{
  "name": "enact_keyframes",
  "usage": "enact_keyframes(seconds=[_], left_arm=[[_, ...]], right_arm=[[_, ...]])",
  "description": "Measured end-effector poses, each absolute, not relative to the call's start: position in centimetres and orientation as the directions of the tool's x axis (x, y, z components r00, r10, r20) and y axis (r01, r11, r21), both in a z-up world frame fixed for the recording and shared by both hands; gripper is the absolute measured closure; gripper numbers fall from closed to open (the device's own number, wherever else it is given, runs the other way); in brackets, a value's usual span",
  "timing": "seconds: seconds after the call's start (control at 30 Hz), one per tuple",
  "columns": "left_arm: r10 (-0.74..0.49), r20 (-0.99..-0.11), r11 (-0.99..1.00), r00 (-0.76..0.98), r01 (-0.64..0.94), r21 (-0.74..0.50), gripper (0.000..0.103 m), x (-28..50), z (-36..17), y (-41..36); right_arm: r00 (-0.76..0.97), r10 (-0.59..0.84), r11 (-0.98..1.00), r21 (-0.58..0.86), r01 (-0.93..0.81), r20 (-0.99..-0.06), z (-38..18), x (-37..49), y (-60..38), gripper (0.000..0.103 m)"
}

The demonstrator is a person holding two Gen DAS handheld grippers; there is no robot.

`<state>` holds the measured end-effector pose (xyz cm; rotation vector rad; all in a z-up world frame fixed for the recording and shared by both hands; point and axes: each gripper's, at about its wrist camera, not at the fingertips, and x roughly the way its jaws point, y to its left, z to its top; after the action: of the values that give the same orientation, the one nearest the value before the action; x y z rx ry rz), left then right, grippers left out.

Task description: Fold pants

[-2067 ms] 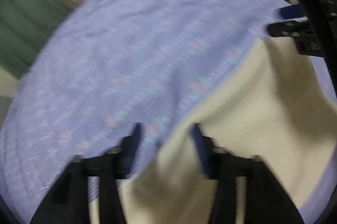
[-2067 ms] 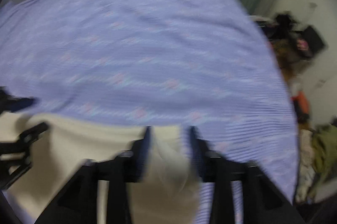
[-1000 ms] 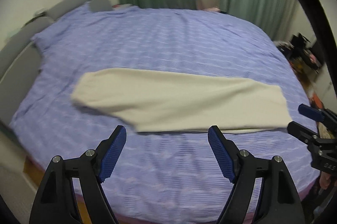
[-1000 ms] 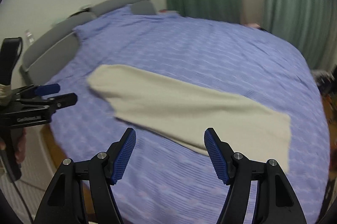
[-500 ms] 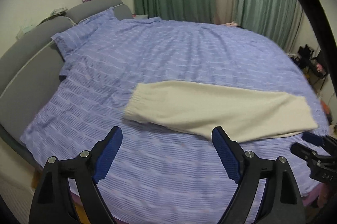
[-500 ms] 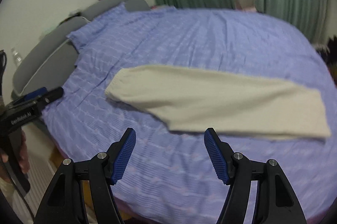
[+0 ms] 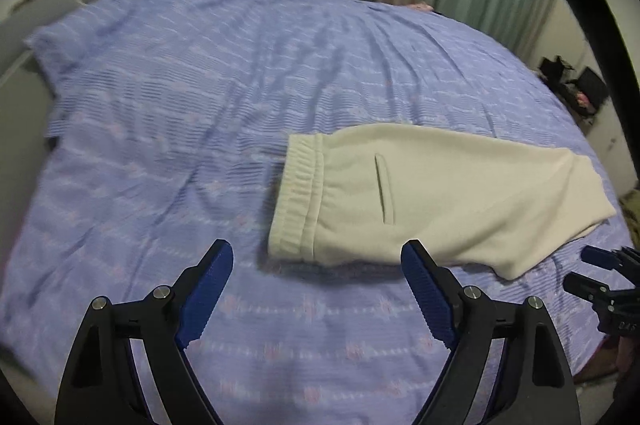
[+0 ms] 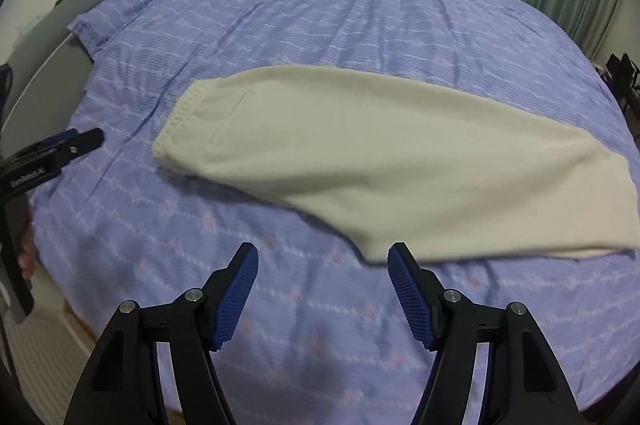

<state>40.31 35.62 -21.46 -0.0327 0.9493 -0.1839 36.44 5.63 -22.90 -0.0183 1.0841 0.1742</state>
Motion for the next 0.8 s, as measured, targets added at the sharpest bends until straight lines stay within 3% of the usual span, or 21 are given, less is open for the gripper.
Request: enact_keyframes(seconds=[0.13,0.2,0.33,0.43,0.47,0.57,0.8], left_arm=[[-0.264,-0.813,0.963,0.519,0.188,-0.192,0.026,45.4,-24.9,37.1],[-0.295,-0.818,0.955,0.494,0.174,-0.240,0.038,47.7,-26.6,38.0],[-0.379,-0.820,0.925,0.429,0.145,-0.351,0.038,50.7,-30.1,39.0],[-0.398,-0.830,0.917,0.392,0.150,-0.369,0.038,51.9,-32.2,38.6],[-0.404,-0.828,0.914,0.389,0.148,-0.377,0.038,52.1,-32.5,38.5],[-0.460,-0.811,0.886,0.361,0.136,-0.442,0.054,52.4,-33.1,38.2],[-0.505,-0.758,0.860,0.412,0.167,-0.482,0.057,49.7,-30.0,38.5]], right_arm=[[0.449,0.127,0.986,0.064,-0.152,-0.885,-24.6,40.0,8.4,0.036],[0.448,0.114,0.985,0.043,-0.167,-0.887,-25.4,41.6,9.8,0.036],[0.430,0.090,0.985,0.017,-0.172,-0.898,-26.4,42.9,11.4,0.036],[0.401,0.092,0.984,0.021,-0.177,-0.912,-27.4,43.1,12.2,0.036],[0.395,0.091,0.984,0.020,-0.179,-0.914,-27.6,43.2,12.4,0.036],[0.364,0.090,0.984,0.025,-0.179,-0.927,-28.3,43.0,12.7,0.036],[0.352,0.123,0.982,0.063,-0.177,-0.928,-27.8,42.3,12.4,0.036]])
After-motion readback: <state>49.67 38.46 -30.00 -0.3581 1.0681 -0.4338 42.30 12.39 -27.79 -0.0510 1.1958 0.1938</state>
